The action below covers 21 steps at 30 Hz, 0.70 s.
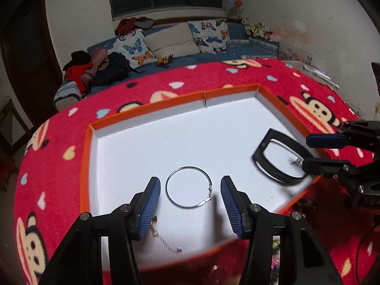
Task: Organize jewelry
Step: 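Place the silver hoop and pearl earring into the white tray with both tools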
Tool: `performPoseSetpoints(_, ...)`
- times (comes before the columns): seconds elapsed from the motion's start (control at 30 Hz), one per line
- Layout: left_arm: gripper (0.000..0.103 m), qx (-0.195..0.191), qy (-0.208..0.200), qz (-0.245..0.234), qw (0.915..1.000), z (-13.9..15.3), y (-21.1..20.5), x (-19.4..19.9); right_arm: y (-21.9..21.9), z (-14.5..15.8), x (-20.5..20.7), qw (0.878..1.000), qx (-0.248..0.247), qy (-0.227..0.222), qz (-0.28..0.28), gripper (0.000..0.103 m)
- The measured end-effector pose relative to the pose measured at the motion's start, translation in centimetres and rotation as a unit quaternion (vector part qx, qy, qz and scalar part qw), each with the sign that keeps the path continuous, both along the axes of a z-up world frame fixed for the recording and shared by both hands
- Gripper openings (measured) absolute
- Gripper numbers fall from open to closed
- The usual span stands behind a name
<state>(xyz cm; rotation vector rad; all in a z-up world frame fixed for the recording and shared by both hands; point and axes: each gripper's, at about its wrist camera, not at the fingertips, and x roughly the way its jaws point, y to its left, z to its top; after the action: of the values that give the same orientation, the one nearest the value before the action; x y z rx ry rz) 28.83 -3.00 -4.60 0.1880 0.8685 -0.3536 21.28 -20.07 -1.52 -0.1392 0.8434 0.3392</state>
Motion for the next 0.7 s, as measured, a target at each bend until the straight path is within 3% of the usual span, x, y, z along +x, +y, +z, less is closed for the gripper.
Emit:
performPoseSetpoints(0.33,0.057,0.002,-0.011,-0.011,0.9999,2.7,-0.3,-8.0,-0.7,0.5,-4.5,1.0,0.019,-0.009,-0.008,0.058)
performPoseSetpoints(0.57,0.058,-0.024,0.026,-0.034,0.9988,1.4,-1.9,-13.0,-1.2,-0.8,-6.5,0.999,0.029,0.002,-0.014,0.06)
performPoseSetpoints(0.7,0.058,-0.017,0.045,-0.04,0.998,-0.2,-2.8,-13.7,-1.4,-1.6,-7.0,0.999,0.035,0.016,-0.015,0.06)
